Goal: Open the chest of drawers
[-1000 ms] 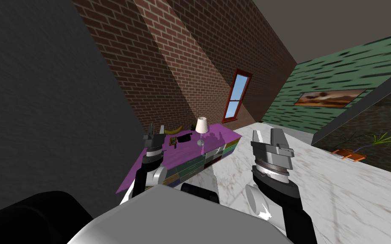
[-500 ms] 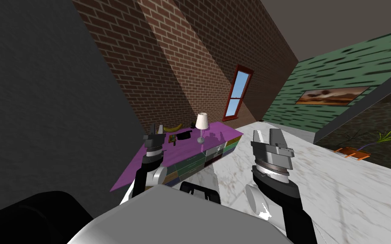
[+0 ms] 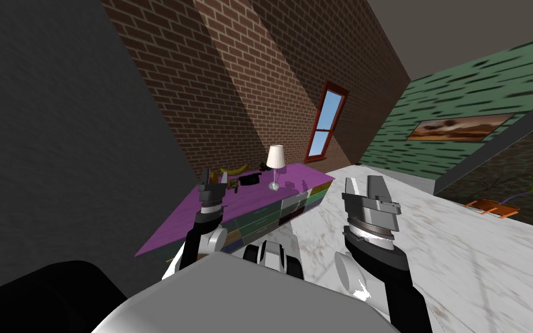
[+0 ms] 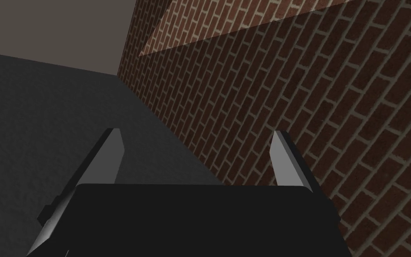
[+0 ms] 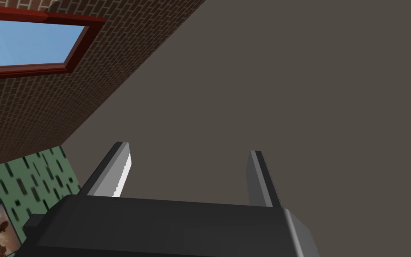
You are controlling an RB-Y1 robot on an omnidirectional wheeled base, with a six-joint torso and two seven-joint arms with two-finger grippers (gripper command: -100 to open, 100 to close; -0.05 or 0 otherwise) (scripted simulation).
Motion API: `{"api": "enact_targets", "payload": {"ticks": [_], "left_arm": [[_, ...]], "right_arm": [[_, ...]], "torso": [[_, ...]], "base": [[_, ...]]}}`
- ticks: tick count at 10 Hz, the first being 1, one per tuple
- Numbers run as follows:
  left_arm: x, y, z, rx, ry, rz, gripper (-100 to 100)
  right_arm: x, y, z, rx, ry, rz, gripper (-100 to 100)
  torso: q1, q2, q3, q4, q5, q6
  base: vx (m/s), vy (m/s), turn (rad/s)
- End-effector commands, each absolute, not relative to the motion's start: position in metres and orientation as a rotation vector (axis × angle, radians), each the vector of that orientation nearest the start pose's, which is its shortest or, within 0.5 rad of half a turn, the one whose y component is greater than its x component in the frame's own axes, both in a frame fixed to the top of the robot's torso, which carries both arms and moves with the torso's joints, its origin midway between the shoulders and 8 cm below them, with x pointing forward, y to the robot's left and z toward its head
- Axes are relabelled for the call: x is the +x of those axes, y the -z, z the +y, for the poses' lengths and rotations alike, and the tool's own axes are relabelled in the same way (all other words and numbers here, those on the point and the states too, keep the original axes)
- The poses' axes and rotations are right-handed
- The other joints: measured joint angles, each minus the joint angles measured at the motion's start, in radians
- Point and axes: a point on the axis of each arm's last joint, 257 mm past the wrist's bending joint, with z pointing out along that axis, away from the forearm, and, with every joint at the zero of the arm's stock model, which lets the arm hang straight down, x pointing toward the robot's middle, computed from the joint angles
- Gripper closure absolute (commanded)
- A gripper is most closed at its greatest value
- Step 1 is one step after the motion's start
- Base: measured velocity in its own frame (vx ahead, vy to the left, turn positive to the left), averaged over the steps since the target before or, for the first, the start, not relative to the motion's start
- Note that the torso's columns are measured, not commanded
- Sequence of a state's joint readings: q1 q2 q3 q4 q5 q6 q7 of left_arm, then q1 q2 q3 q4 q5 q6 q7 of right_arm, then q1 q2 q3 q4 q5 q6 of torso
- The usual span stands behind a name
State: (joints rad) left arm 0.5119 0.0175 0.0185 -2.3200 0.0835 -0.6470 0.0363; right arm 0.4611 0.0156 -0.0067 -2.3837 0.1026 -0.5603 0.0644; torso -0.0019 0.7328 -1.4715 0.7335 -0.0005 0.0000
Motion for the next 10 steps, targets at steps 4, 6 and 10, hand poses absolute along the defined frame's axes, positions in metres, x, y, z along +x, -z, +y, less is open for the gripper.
{"api": "enact_targets", "payload": {"ticks": [4, 6, 10], "left_arm": [[0.326, -0.031, 0.282, -0.561, 1.432, 0.55, -100], [0.336, -0.011, 0.283, -0.583, 1.445, 0.58, -100], [0.348, 0.016, 0.286, -0.624, 1.452, 0.614, -100]], "right_arm": [[0.312, -0.09, -0.258, 0.425, -1.219, 0.53, 0], [0.312, -0.09, -0.258, 0.425, -1.219, 0.53, 0], [0.312, -0.09, -0.258, 0.425, -1.219, 0.53, 0]], "torso": [[-0.001, 0.004, -0.005, 0.004, 0.0, 0.0], [0.003, 0.006, -0.004, 0.005, 0.001, 0.0], [0.003, 0.006, -0.004, 0.005, 0.001, 0.0]], "base": [[0.071, -0.104, 0.055], [0.074, -0.112, 0.07], [0.083, -0.116, 0.058]]}}
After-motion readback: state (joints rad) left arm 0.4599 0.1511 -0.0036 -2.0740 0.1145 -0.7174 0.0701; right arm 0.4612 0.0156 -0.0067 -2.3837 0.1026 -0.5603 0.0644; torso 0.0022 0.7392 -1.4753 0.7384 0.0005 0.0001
